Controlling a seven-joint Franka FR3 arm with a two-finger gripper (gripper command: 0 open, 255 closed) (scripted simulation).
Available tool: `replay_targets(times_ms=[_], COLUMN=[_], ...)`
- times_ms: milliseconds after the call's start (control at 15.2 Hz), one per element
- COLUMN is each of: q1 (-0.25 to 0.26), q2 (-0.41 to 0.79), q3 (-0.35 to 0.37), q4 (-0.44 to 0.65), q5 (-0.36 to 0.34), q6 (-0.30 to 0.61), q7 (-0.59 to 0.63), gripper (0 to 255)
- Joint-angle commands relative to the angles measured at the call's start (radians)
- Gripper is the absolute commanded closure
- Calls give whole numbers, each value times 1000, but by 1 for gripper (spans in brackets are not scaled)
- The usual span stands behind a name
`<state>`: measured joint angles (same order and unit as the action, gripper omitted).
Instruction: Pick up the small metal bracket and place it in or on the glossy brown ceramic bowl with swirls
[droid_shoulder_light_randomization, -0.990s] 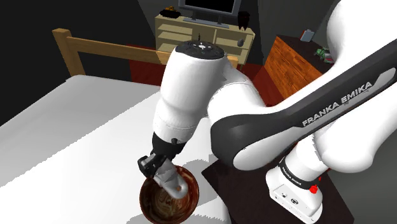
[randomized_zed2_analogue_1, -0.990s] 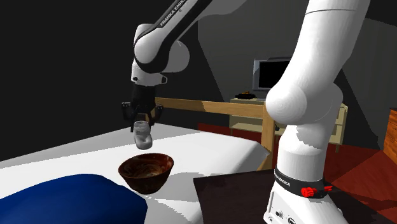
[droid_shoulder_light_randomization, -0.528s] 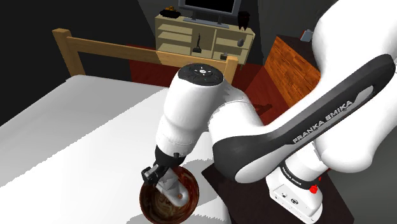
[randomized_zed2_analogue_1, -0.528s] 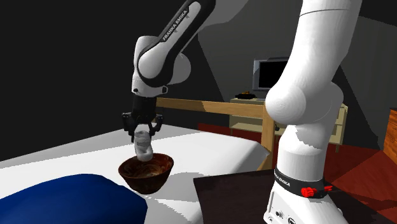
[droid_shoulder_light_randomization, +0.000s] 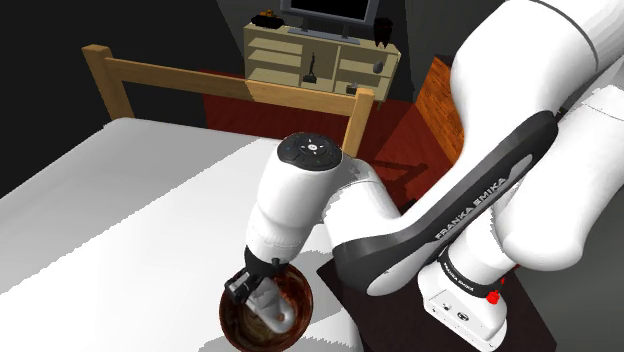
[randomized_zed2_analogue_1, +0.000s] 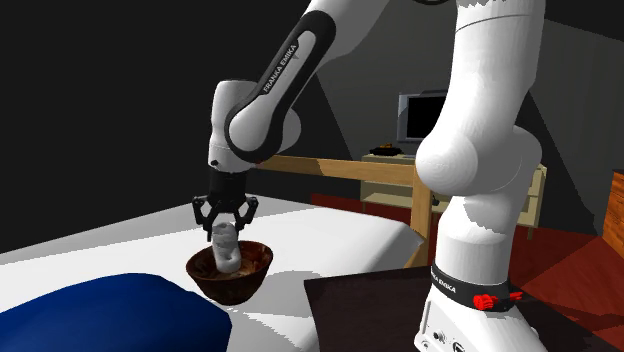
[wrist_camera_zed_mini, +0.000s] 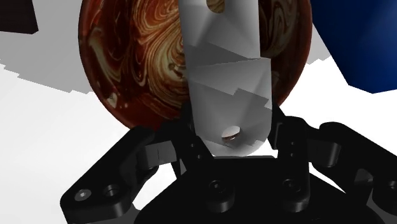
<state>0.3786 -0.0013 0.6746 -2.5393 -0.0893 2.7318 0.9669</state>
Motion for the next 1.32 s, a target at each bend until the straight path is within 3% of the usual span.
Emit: replay_targets(times_ms=[0, 462, 528, 858, 1056, 1122, 1254], q1=[-1, 0, 0, 0, 20, 33, 38], q2=[18, 18, 18, 18, -123, -157, -156], q3=[-1, -1, -1, -1, 3, -8, -12], q4=[-6, -6, -6, -6, -11, -10, -10], q5=[-32, -32, -32, -32, 167, 201, 199], q6=[20, 20, 20, 20, -84, -115, -115], q7=[25, 25, 25, 25, -117, -142, -141], gripper=[255, 255, 0, 0, 0, 0, 0])
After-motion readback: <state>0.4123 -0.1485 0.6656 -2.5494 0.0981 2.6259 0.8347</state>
